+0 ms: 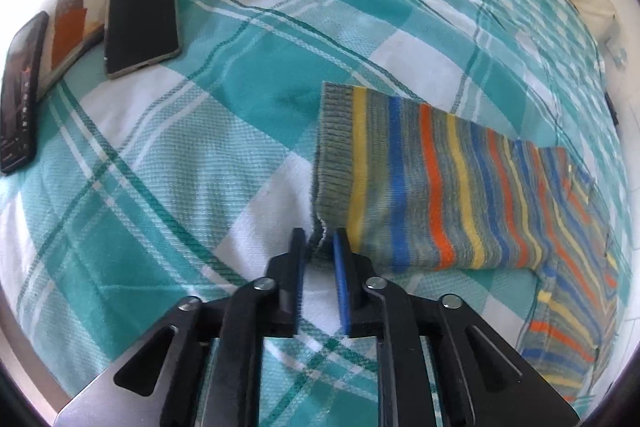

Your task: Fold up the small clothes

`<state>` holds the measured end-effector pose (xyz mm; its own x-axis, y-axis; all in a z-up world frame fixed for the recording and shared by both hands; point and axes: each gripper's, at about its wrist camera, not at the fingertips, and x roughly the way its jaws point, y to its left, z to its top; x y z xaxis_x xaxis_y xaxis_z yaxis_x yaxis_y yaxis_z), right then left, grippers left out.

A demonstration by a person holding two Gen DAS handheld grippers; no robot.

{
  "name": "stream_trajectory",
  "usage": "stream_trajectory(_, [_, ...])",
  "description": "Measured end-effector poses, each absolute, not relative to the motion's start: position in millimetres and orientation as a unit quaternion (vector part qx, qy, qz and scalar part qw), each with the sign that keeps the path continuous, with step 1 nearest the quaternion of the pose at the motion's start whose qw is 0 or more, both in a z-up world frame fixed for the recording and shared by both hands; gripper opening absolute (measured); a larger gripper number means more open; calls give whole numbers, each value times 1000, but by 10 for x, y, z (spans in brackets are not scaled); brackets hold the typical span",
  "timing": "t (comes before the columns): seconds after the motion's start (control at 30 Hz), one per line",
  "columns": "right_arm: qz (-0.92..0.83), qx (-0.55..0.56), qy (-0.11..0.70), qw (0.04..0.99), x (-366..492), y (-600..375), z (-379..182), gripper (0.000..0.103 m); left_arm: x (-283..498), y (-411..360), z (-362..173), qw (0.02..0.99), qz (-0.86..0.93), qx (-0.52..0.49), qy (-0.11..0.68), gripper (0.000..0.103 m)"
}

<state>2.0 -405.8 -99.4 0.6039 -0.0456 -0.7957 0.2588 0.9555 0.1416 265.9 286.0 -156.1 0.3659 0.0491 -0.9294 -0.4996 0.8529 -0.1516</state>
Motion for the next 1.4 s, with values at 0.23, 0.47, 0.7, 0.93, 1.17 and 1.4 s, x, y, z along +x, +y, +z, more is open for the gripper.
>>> stream_trajectory(0.23, [-88, 129, 448, 880, 66, -4094, -1035, 57, 2915, 3246, -1454, 818, 155, -284, 476, 87])
stream_trajectory(0.47, [-97, 108, 464, 874, 126, -3997, -1070, 57, 3331, 3031, -1752, 812, 133, -243, 514, 2])
stream_trajectory(0.7, [-99, 100, 468, 872, 188, -3960, -1077, 57, 3241, 2985, -1775, 816, 223, -169, 506, 1])
stream_trajectory(0.93, [-97, 100, 468, 873, 162, -3969, -1077, 57, 3214, 2952, -1711, 807, 229, -153, 522, 27])
stream_trajectory(1.17, [-71, 129, 479, 865, 238, -4045, -1078, 66, 2419, 2598, -1208, 843, 178, -102, 497, 60])
stream_trajectory(1.4, [71, 110, 469, 874, 1095, -3462, -1008, 64, 1829, 1362, -1162, 876, -7, -47, 479, 60])
